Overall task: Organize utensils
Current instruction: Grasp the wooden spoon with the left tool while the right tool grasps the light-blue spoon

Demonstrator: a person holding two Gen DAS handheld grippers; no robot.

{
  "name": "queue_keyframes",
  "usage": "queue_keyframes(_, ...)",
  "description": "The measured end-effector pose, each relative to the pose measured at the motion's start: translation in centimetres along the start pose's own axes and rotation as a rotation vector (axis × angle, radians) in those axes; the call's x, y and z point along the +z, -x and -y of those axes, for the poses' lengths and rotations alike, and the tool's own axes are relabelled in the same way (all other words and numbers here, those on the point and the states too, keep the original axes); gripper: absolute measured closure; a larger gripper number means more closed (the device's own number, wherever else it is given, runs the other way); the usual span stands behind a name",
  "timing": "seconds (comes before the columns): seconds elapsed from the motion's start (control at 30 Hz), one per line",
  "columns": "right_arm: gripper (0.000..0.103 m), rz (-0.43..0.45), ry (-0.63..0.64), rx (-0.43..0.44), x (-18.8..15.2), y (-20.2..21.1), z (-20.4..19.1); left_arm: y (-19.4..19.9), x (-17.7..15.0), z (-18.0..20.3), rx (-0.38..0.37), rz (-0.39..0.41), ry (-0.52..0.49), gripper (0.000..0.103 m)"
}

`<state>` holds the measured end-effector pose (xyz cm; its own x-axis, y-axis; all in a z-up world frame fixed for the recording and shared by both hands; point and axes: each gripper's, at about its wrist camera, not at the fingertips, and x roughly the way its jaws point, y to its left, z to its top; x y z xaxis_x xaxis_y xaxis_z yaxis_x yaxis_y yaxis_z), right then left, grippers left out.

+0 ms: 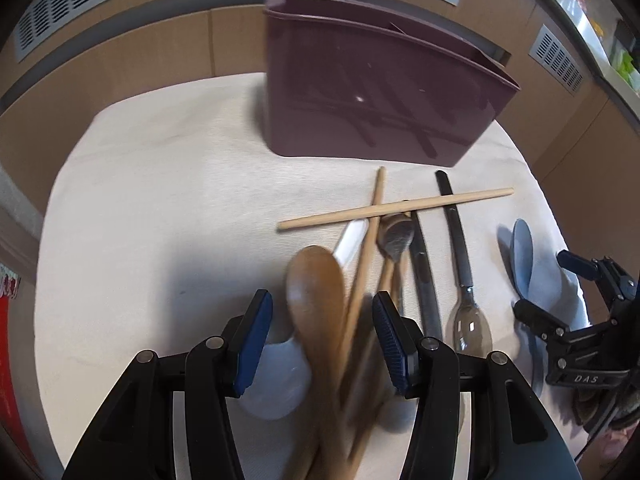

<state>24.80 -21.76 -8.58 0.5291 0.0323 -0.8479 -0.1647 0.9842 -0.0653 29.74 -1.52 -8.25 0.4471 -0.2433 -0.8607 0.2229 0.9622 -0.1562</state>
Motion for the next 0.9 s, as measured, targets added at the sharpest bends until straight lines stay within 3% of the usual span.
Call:
queue_keyframes(0.1,0.000,-0.012,-0.026,0.020,-0.1,-0.1,0.4,-0.3,0.4,0.7,0.002,0.006,-0.022,0.052)
queue_keyframes(0.2,0.000,-0.033,-0.046,0.025,-0.1,-0.2,0.5,0.1,0.3,1.1,0.004,0.020,-0.039,0.072)
queue_keyframes(0.33,0.000,-0.045,-0.037,0.016,0.8,-0.9,0.9,1.5,-0.5,1.1,0.016,0.067,-0.046,0.072)
queue_keyframes(0.47,0.001,0.014,-0.079,0.027,1.1,-0.3,0.5,3.3,-1.5,0.9,0.021,0.116,-0.048,0.072)
queue_keyframes(0.53,0.009,0.035,-0.063,0.017,1.7,-0.4,-0.3,4.0,-1.9,0.6,0.015,0.132,-0.042,0.072)
queue_keyframes(0.6,0.027,0.044,-0.033,0.000,2.3,-0.7,-1.2,4.5,-2.1,0.3,0.004,0.143,-0.031,0.072)
queue_keyframes(0.73,0.049,0.027,0.001,0.002,3.0,-1.4,-2.8,5.2,-2.6,-0.4,-0.016,0.162,-0.009,0.072)
queue_keyframes(0.8,0.076,0.032,0.029,0.009,3.2,-1.2,-3.4,5.4,-2.7,-0.6,-0.021,0.169,0.001,0.072)
queue_keyframes(0.9,0.076,0.055,0.045,0.021,3.3,-0.3,-3.6,5.9,-2.9,-0.9,-0.017,0.185,0.017,0.072)
